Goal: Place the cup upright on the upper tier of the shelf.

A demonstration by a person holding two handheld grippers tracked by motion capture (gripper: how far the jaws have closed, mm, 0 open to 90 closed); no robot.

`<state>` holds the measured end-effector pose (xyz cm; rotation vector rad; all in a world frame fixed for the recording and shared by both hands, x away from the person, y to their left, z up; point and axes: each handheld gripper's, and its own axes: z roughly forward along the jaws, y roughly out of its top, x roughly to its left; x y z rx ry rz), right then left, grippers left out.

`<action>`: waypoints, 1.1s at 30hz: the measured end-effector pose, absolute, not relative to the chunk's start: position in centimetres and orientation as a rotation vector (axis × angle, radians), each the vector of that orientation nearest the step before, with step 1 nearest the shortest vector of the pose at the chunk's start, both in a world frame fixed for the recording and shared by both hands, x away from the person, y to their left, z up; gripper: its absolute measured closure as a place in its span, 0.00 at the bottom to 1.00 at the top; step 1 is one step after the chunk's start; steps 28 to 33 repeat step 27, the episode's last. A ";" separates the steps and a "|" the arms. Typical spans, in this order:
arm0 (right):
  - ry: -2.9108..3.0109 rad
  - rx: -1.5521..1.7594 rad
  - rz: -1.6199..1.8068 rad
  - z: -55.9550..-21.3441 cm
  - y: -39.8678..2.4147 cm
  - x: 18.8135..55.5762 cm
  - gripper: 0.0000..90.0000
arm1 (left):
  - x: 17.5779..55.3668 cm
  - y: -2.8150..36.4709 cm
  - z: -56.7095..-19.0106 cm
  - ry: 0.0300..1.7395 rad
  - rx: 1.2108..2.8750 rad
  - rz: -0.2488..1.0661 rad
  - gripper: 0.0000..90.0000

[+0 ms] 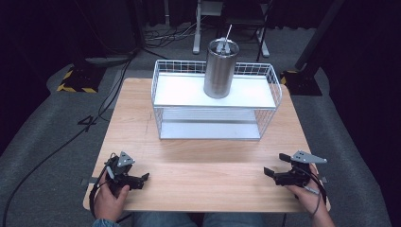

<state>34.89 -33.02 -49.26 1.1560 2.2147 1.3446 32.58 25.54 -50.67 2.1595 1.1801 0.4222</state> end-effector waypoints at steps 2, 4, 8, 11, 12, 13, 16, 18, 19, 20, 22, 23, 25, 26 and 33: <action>2.238 1.146 1.291 -49.7 -33.2 34.9 0.00 | 32.6 25.5 -50.7 1.179 2.160 0.423 0.00; 2.247 1.145 1.285 -49.9 -33.2 34.9 0.00 | 32.6 25.6 -50.7 1.178 2.161 0.423 0.00; 2.291 1.147 1.229 -50.2 -33.1 34.9 0.06 | 32.6 25.5 -50.7 1.179 2.161 0.423 0.00; 2.306 1.128 1.197 -50.2 -33.0 34.9 0.07 | 32.6 25.6 -50.7 1.178 2.162 0.423 0.00; 2.311 1.128 1.175 -50.3 -32.9 34.9 0.07 | 32.6 25.5 -50.7 1.179 2.161 0.423 0.00; 2.322 1.130 1.150 -50.3 -32.9 34.9 0.08 | 32.6 25.5 -50.7 1.179 2.161 0.423 0.00; 2.344 1.151 1.061 -50.5 -32.8 34.9 0.09 | 32.6 25.5 -50.7 1.179 2.160 0.423 0.00; 2.334 1.152 0.987 -50.6 -32.4 34.8 0.06 | 32.6 25.5 -50.7 1.179 2.160 0.423 0.00; 2.334 1.152 0.987 -50.6 -32.4 34.8 0.06 | 32.6 25.5 -50.7 1.179 2.160 0.423 0.00; 2.335 1.155 0.982 -50.6 -32.3 34.7 0.04 | 32.6 25.5 -50.7 1.179 2.161 0.423 0.00; 2.358 1.145 0.978 -50.6 -32.2 34.7 0.00 | 32.6 25.5 -50.7 1.180 2.160 0.423 0.00; 2.362 1.140 0.980 -50.7 -32.2 34.7 0.00 | 32.6 25.5 -50.7 1.179 2.160 0.423 0.00; 2.361 1.140 0.981 -50.7 -32.2 34.7 0.00 | 32.6 25.5 -50.7 1.180 2.160 0.423 0.00; 2.361 1.140 0.981 -50.7 -32.2 34.7 0.00 | 32.6 25.5 -50.7 1.179 2.160 0.423 0.00; 2.361 1.140 0.981 -50.7 -32.2 34.7 0.00 | 32.6 25.5 -50.7 1.179 2.160 0.423 0.00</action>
